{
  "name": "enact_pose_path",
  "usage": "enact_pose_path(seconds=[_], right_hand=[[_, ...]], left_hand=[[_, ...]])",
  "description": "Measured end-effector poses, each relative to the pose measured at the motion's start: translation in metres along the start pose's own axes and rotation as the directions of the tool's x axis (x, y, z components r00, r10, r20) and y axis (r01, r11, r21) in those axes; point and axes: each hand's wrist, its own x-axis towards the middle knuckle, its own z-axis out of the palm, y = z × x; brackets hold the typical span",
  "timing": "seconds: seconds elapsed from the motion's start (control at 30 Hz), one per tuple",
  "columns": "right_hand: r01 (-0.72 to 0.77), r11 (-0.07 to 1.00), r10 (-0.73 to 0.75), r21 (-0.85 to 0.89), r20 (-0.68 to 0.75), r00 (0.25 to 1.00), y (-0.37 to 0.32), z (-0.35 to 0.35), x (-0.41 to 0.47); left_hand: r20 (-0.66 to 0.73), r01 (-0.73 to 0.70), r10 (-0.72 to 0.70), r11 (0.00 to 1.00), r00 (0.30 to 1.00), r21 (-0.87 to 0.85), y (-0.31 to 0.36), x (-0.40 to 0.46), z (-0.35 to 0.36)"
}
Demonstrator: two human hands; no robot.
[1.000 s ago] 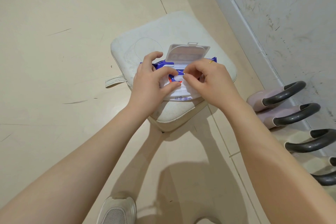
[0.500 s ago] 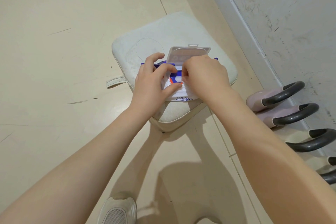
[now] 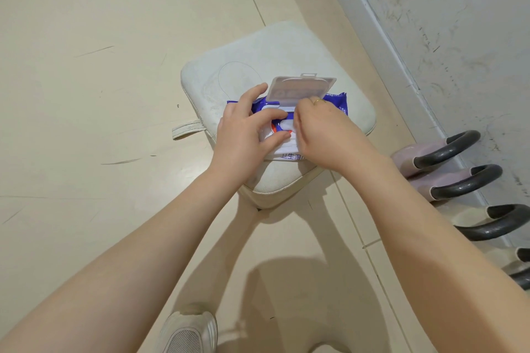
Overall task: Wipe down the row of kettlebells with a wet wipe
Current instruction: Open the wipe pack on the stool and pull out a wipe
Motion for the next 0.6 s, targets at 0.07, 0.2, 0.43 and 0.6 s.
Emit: enact_pose_path(seconds=[0.07,0.2,0.43,0.6], right_hand=[[0.021,0.982,-0.017,0.188,-0.027,1.0,0.008,0.001,-0.001],[0.007,0.899,0.044,0.438,-0.106,0.993,0.012,0.001,-0.009],[-0.041,0.982,0.1,0.185,-0.323,0.941,0.002,0.014,-0.01],[-0.125,0.982,0.162,0.145,-0.281,0.946,-0.008,0.011,-0.007]], left_hand=[[-0.004,-0.01,0.01,1.0,1.0,0.006,0.0,0.0,0.0],[-0.001,-0.002,0.002,1.0,1.0,0.006,0.001,0.001,0.0],[-0.001,0.005,-0.005,1.0,1.0,0.018,0.0,0.001,0.001],[-0.008,-0.009,0.009,1.0,1.0,0.013,-0.003,0.002,0.003]])
